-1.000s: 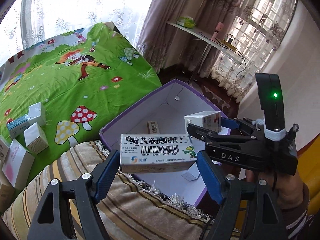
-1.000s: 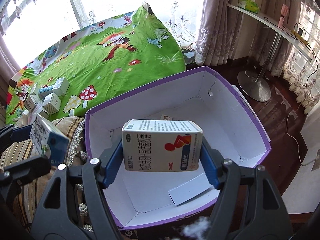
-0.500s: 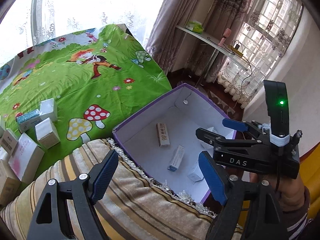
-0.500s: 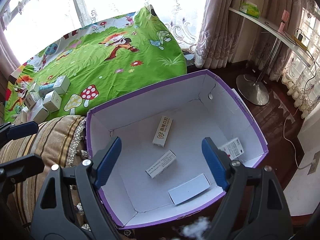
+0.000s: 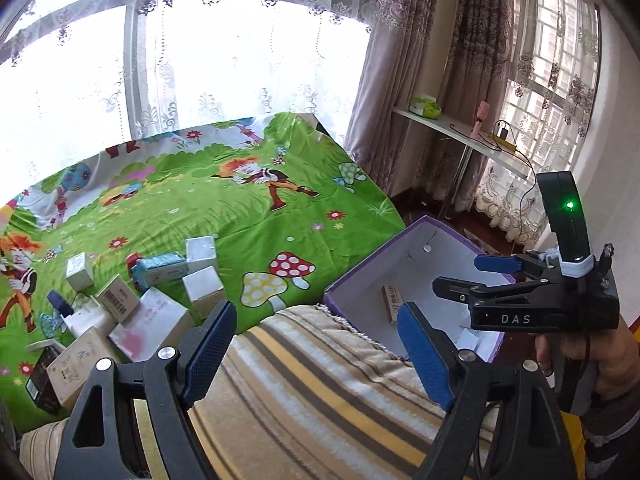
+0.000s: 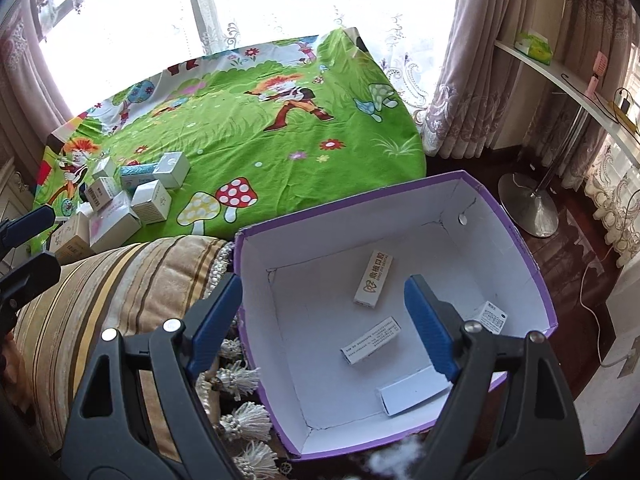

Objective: Organize rigid objects
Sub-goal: 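Move both open grippers back over the remaining medicine boxes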

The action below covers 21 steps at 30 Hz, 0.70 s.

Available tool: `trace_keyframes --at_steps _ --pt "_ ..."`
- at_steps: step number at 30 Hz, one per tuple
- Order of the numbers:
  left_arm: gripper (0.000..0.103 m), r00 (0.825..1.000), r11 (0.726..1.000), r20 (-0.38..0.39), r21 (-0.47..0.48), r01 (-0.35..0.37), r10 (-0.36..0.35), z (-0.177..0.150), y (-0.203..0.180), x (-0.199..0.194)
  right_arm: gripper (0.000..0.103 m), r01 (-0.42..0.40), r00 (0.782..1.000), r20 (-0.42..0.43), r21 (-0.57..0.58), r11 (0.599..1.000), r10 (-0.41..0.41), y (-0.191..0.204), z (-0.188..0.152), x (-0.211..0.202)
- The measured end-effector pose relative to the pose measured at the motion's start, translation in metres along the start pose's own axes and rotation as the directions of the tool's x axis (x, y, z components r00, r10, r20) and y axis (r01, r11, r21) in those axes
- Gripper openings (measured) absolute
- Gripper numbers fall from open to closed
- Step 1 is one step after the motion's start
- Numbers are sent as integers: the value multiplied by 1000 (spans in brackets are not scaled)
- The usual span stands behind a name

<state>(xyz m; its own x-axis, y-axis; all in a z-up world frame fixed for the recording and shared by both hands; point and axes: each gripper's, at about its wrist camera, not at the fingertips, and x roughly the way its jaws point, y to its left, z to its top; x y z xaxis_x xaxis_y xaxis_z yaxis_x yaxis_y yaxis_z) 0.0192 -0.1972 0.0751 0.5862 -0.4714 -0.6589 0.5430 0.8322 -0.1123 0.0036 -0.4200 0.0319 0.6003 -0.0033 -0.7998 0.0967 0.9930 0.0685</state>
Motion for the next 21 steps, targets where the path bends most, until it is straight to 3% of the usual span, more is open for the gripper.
trace_keyframes --at_steps 10,21 --pt "83 998 990 22 -122 -64 67 -29 72 -33 86 -61 998 -39 -119 991 57 58 11 11" --pt "83 990 936 -17 -322 -140 142 -61 160 -59 86 -171 984 -88 -203 964 156 110 23 23"
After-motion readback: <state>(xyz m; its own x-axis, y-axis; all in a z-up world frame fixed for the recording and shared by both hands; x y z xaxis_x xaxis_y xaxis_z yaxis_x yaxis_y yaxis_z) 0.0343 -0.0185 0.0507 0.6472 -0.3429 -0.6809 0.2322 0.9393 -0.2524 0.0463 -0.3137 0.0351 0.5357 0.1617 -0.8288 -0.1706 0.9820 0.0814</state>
